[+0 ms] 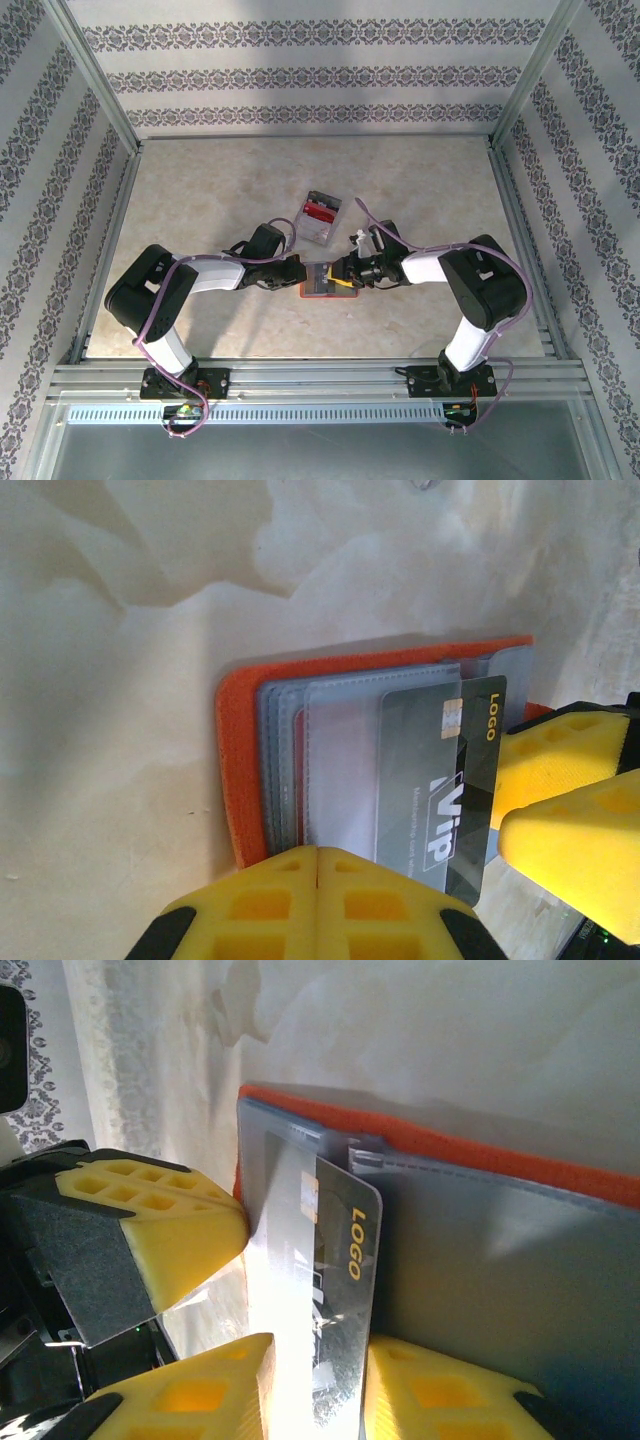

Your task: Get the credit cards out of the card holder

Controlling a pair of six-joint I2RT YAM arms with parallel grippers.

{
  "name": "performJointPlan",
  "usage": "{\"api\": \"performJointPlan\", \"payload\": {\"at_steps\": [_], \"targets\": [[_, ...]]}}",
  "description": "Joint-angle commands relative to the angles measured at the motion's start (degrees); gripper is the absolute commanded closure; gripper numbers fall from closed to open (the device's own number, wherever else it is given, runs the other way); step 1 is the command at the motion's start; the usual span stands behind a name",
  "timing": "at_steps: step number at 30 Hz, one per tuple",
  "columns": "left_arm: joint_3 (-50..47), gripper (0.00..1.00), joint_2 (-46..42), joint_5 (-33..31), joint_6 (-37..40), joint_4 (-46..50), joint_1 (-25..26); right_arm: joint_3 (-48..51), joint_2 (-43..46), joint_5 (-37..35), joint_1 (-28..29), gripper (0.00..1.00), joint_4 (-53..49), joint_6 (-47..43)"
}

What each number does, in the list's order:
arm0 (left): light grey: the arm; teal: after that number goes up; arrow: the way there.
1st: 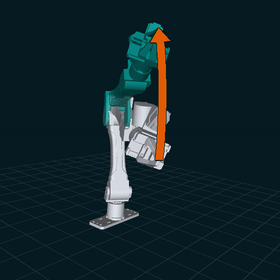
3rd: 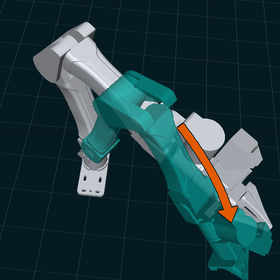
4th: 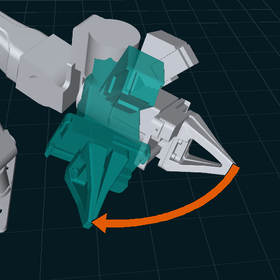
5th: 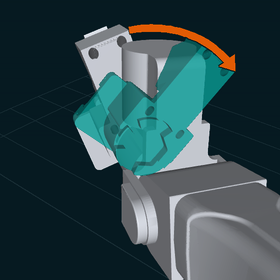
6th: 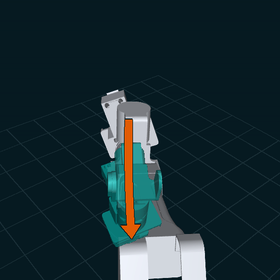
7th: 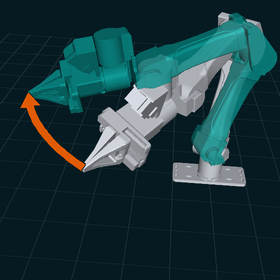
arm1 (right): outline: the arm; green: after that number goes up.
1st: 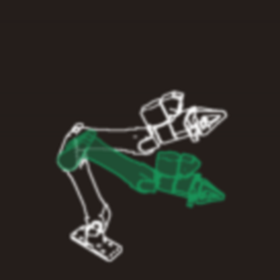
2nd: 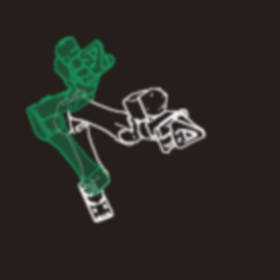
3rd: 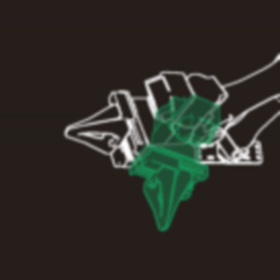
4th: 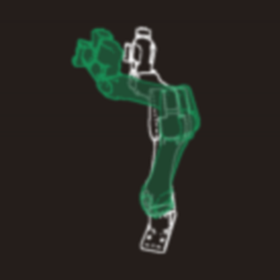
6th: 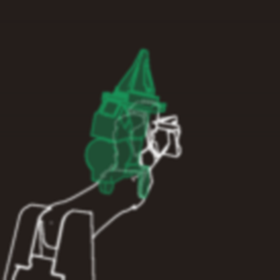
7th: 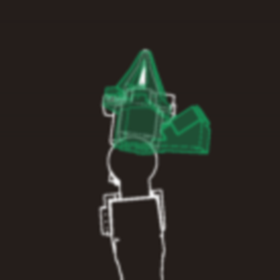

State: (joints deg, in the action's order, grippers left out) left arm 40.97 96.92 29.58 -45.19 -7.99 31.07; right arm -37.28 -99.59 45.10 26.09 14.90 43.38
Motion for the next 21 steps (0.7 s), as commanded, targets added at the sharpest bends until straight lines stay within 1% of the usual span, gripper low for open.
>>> {"api": "performJointPlan", "payload": {"at_steps": [1,6,8,10,13,15,21], "targets": [[-1.3,0.99,1.7,-4.4,1.3,5.7,-0.2,0.4,-3.0,-3.8,1.1,0.71,-3.1,-0.1],[-1.3,0.99,1.5,-4.6,1.4,6.1,-0.3,0.5,-1.6,-4.3,0.8,0.78,-3.6,-0.4],[-1.2,0.99,1.5,-4.7,1.5,6.3,-0.3,0.6,-1.1,-4.1,0.4,0.82,-4.1,-0.7],[-1.2,0.99,1.6,-4.9,1.4,6.5,-0.2,0.8,-0.5,-3.9,-0.1,0.89,-4.5,-0.9],[-1.2,0.99,1.6,-5.1,1.3,6.7,-0.3,1.1,0.7,-3.8,-0.8,0.93,-5.2,-1.4],[-1.1,0.99,1.6,-5.1,1.3,6.7,-0.3,1.5,2.0,-3.9,-1.3,0.95,-5.9,-1.9],[-1.3,0.99,1.6,-4.6,0.9,5.8,-0.2,2.4,6.1,-4.0,-3.3,0.96,-8.9,-3.9]]}}
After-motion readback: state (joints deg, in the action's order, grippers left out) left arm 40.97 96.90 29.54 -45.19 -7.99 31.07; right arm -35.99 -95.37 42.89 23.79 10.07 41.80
